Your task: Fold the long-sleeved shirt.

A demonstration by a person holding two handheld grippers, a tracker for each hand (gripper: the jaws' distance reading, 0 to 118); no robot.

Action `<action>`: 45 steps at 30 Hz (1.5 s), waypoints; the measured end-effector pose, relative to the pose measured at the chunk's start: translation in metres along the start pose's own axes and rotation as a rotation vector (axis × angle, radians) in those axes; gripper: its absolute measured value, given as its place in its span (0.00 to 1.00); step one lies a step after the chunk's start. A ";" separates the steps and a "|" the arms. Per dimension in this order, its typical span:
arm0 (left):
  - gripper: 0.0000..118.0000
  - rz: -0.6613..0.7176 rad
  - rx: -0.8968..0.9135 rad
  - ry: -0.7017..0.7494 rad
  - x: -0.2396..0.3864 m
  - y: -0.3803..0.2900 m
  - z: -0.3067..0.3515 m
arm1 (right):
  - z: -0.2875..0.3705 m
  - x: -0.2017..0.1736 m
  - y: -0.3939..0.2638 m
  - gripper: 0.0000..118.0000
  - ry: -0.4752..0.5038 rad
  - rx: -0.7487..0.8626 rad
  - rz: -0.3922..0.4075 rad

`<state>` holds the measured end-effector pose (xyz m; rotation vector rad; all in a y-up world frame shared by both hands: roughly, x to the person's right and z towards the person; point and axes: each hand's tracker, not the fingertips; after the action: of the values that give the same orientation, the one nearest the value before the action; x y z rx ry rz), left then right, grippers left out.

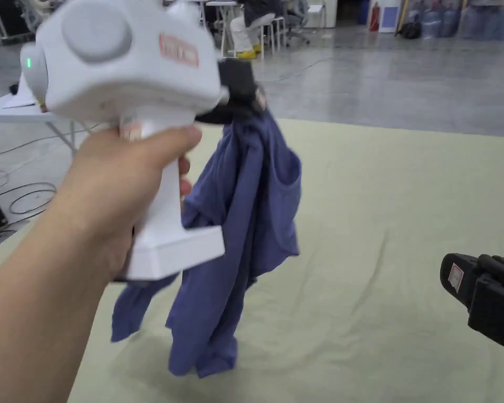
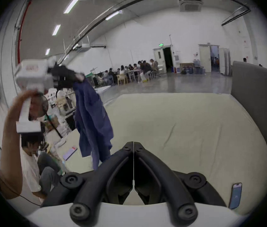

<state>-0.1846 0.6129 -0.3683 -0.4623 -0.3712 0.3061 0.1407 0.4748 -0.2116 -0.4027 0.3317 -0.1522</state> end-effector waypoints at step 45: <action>0.00 0.072 -0.577 0.048 0.000 -0.334 -0.200 | -0.005 0.152 -0.128 0.02 -0.297 -0.268 -0.289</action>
<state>-0.0348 0.2534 -0.3728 -1.0491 -0.3951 0.2546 0.2709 0.3243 -0.2068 -0.7299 -0.0027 -0.3277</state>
